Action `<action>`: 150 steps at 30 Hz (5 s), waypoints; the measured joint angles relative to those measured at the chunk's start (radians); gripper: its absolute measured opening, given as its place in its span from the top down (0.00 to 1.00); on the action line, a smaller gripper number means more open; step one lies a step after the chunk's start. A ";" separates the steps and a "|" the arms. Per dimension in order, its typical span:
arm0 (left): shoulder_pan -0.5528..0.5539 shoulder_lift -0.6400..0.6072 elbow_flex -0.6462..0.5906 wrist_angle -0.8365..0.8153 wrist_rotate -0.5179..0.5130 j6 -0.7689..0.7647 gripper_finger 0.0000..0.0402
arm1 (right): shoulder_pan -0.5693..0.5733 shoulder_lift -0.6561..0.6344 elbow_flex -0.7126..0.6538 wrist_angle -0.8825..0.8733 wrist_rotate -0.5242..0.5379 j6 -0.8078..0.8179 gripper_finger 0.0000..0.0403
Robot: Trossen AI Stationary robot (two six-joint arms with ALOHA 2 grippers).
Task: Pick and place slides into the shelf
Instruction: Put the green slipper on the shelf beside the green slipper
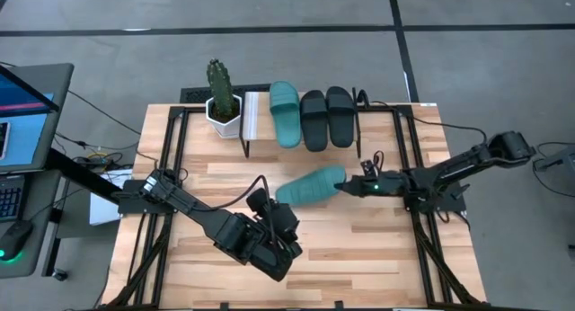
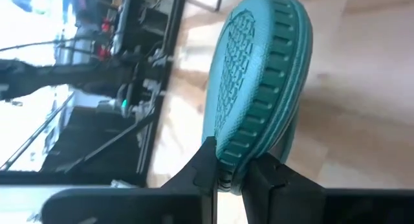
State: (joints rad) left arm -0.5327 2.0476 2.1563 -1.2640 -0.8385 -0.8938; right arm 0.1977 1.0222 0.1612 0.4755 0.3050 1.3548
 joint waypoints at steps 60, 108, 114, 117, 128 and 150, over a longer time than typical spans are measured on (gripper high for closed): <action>-0.001 0.000 0.000 0.024 0.072 0.010 0.43 | 0.446 0.346 0.880 -1.264 0.601 -1.209 0.93; -0.002 -0.001 0.000 0.019 0.075 0.038 0.43 | 0.412 0.437 0.862 -1.219 0.298 -1.198 0.93; -0.002 -0.001 0.000 0.020 0.089 0.038 0.43 | 0.432 0.440 0.825 -1.204 0.062 -1.151 0.93; -0.002 -0.001 0.000 0.021 0.094 0.038 0.43 | 0.446 0.440 0.824 -1.208 -0.055 -1.122 0.85; -0.002 -0.001 0.000 0.021 0.095 0.038 0.43 | 0.507 0.439 0.824 -1.421 -0.186 -0.878 0.40; 0.014 -0.001 0.000 0.016 0.127 0.455 0.43 | 0.506 0.438 0.824 -1.182 -0.119 -0.404 0.97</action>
State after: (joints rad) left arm -0.5184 2.0468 2.1567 -1.2476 -0.7113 -0.4389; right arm 0.7036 1.4605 0.9852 -0.7061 0.1855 0.9505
